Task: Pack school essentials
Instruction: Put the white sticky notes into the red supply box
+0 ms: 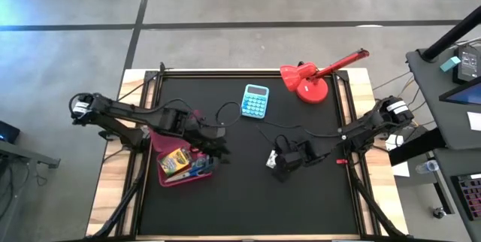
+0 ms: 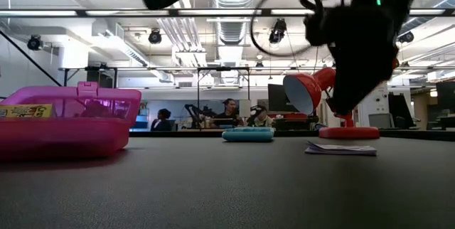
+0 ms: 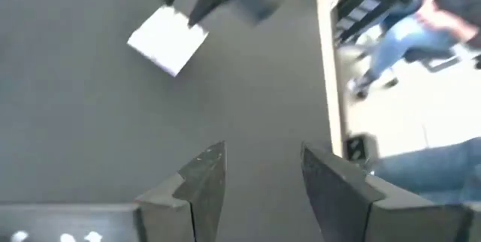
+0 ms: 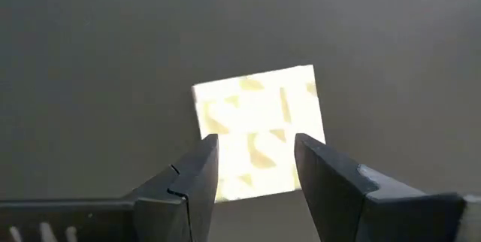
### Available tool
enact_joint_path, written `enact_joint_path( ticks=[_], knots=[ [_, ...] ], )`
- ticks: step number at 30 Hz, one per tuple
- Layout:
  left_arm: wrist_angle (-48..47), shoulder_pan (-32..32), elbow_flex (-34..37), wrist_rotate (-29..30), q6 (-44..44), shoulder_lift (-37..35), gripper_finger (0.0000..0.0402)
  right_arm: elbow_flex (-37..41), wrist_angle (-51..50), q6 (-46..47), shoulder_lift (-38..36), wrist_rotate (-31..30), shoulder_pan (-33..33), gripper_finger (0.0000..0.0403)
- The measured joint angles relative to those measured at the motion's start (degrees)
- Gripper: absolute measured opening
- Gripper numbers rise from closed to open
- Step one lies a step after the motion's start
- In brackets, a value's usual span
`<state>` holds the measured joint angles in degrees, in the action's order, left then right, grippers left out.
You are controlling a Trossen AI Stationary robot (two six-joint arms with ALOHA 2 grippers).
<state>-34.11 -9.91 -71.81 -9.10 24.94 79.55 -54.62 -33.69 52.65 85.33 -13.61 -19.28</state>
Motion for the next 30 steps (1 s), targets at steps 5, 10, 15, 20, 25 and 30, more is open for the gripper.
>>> enact_joint_path(
  ticks=[5, 10, 15, 20, 25, 30],
  knots=[
    [12.73, -0.63, 2.99, 1.4, -1.7, 0.27, 0.0156, 4.92, 1.4, 5.57, 0.05, -1.42, 0.18, 0.0164],
    [27.7, -1.1, 9.06, 3.76, -5.44, 0.3, 0.0156, 7.8, 2.28, 9.89, 0.1, -1.25, 0.18, 0.0164],
    [46.23, -1.14, 17.22, 4.43, -9.17, 0.32, 0.0156, 9.41, 9.53, 10.42, 0.12, -0.98, 0.18, 0.0164],
    [57.38, -0.95, 24.63, 7.01, -13.17, 0.34, 0.0156, 9.81, 12.25, 12.3, 0.12, -0.99, 0.18, 0.0164],
    [59.59, -0.97, 28.31, 8.61, -14.89, 0.34, 0.0156, 9.83, 12.22, 16.44, 0.14, -1.39, 0.18, 0.0164],
    [60.58, -0.95, 30.12, 8.91, -15.41, 0.34, 0.0156, 9.83, 13.91, 19.26, 1.28, -1.36, 0.18, 0.0164]
  ],
)
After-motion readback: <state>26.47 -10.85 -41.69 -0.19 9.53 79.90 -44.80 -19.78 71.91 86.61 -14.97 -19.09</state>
